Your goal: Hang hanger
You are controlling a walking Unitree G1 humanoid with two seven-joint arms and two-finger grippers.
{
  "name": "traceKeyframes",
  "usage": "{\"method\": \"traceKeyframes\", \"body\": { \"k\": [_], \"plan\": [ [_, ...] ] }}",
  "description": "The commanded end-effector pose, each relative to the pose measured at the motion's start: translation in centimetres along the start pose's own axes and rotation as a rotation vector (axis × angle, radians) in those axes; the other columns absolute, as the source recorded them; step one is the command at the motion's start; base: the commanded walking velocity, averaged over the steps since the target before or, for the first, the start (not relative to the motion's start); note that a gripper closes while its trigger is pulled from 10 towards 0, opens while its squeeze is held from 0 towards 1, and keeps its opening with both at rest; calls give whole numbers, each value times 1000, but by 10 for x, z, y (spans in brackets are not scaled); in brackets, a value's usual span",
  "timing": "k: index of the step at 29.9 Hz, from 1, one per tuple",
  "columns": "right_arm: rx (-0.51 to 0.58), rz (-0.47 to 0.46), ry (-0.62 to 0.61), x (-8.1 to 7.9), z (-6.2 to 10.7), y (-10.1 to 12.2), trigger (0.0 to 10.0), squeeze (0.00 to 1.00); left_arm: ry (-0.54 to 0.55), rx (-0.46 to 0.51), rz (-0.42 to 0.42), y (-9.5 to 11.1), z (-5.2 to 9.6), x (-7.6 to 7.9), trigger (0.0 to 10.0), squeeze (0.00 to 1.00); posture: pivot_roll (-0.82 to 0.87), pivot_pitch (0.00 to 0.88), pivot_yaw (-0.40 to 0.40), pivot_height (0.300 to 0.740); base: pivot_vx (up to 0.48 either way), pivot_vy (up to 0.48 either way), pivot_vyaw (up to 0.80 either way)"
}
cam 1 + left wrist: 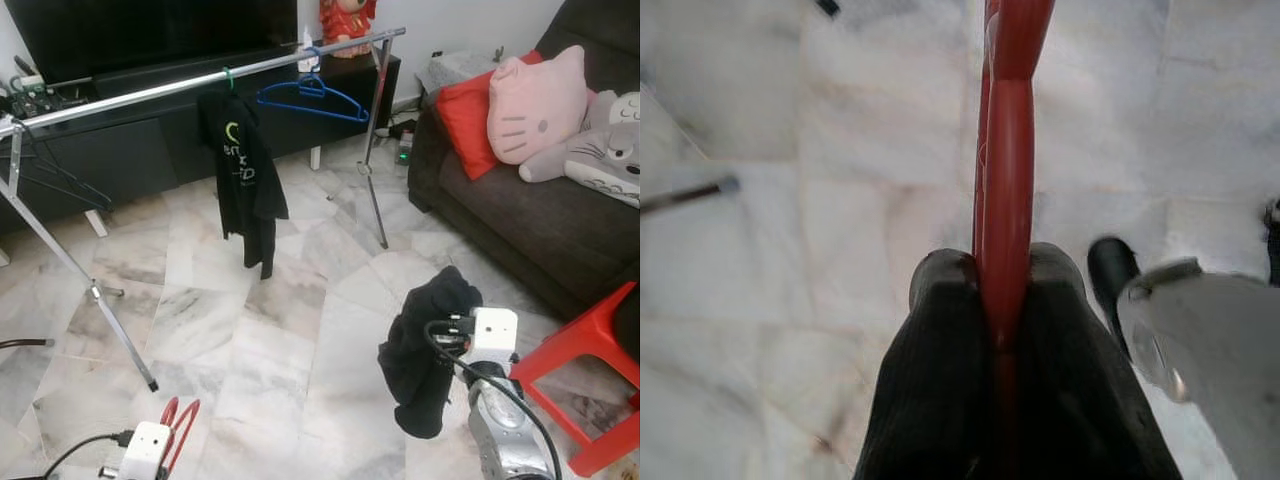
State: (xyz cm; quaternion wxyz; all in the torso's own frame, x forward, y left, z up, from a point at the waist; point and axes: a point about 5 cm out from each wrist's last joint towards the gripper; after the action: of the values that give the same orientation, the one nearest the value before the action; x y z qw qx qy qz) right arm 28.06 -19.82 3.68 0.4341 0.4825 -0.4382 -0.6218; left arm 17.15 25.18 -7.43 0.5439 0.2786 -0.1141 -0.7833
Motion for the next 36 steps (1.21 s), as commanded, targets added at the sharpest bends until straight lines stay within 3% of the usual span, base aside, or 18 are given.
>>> {"method": "traceKeyframes", "body": {
  "k": [1,10,14,26,28,36],
  "plan": [
    [38,-2,17,-5,-4,12,10000,0,17,-52,48,-13,2,3,10000,0,-13,0,8,740,0,0,0],
    [67,9,45,-13,-10,25,10000,0,13,-90,126,-23,3,11,10000,0,-19,0,1,740,0,0,0],
    [68,20,88,-20,-10,26,10000,0,8,-106,141,-26,4,14,10000,0,-16,0,-2,740,0,0,800],
    [49,25,128,-27,-12,26,10000,0,-5,-116,165,-27,4,19,10000,0,-14,0,-6,740,0,415,790],
    [41,-3,127,-27,-12,26,10000,0,-7,-119,163,-27,4,20,10000,0,-12,0,-6,740,0,446,0],
    [47,41,155,-30,-13,28,10000,0,-5,-137,179,-32,5,20,10000,0,-2,0,-9,740,0,480,263]
  ]
}}
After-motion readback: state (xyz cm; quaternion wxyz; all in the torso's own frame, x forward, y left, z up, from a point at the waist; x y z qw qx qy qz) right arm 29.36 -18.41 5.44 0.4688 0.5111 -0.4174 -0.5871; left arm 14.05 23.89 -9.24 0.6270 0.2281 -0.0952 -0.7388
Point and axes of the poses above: a point about 5 cm out from each wrist's last joint towards the gripper, its own z axis pointing back from the gripper into the wrist, its own y axis along the axis of the wrist's last joint, x = y × z, and after that the axes turned 14 degrees about -z, right-handed
